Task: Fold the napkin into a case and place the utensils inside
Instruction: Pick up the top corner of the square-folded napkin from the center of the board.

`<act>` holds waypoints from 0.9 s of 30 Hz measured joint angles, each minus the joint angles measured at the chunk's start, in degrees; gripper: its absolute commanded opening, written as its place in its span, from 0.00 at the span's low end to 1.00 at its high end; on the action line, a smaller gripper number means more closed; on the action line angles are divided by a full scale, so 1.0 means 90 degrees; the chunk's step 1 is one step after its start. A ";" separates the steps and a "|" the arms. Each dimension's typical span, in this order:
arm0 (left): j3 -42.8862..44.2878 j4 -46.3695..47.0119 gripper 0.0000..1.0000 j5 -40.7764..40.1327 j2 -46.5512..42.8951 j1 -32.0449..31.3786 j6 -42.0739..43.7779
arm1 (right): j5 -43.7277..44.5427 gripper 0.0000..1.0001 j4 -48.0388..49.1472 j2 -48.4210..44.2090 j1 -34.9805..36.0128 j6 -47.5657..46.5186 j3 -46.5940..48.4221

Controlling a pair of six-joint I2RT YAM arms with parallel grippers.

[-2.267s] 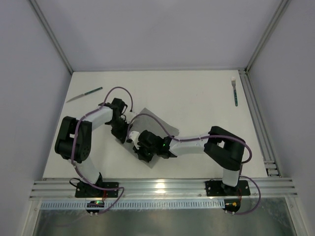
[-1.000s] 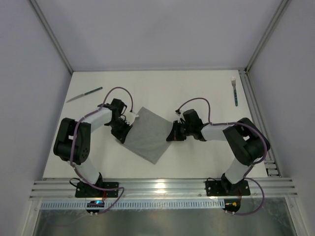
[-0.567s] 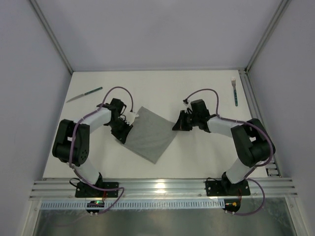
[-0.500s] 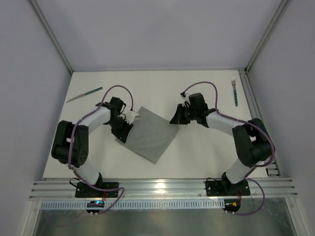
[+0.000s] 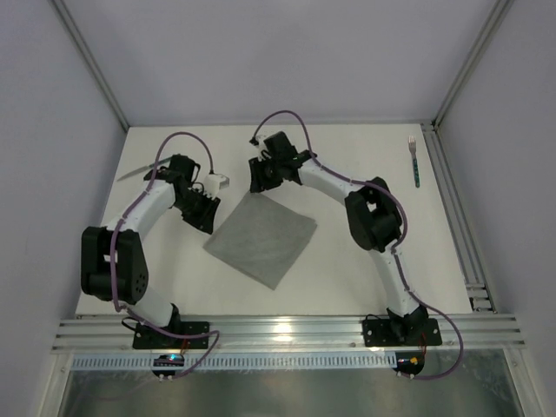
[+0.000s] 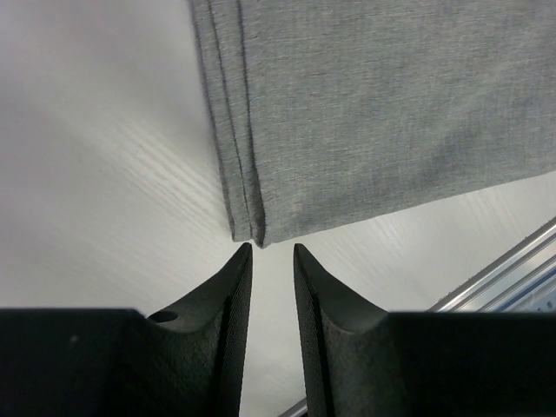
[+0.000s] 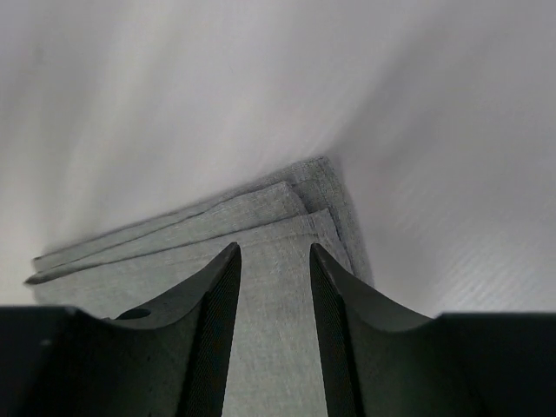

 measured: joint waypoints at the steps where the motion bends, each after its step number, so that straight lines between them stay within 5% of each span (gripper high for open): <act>1: -0.0010 0.0015 0.28 -0.0053 0.0063 0.0092 -0.0036 | 0.0134 0.42 -0.0202 0.0308 0.0097 -0.0083 0.0287; 4: -0.0080 0.0049 0.28 -0.0129 0.0231 0.0189 -0.0085 | 0.0471 0.42 -0.0576 0.0998 0.0338 -0.0277 0.0687; 9: -0.0253 0.0058 0.28 -0.0146 0.0294 0.0185 -0.0153 | 0.0845 0.34 -0.0809 0.1015 0.0425 -0.0427 0.0865; 27: -0.0296 0.0172 0.28 -0.0141 0.0542 0.0185 -0.0158 | 0.1275 0.35 -0.1037 0.1088 0.0515 -0.0631 0.1583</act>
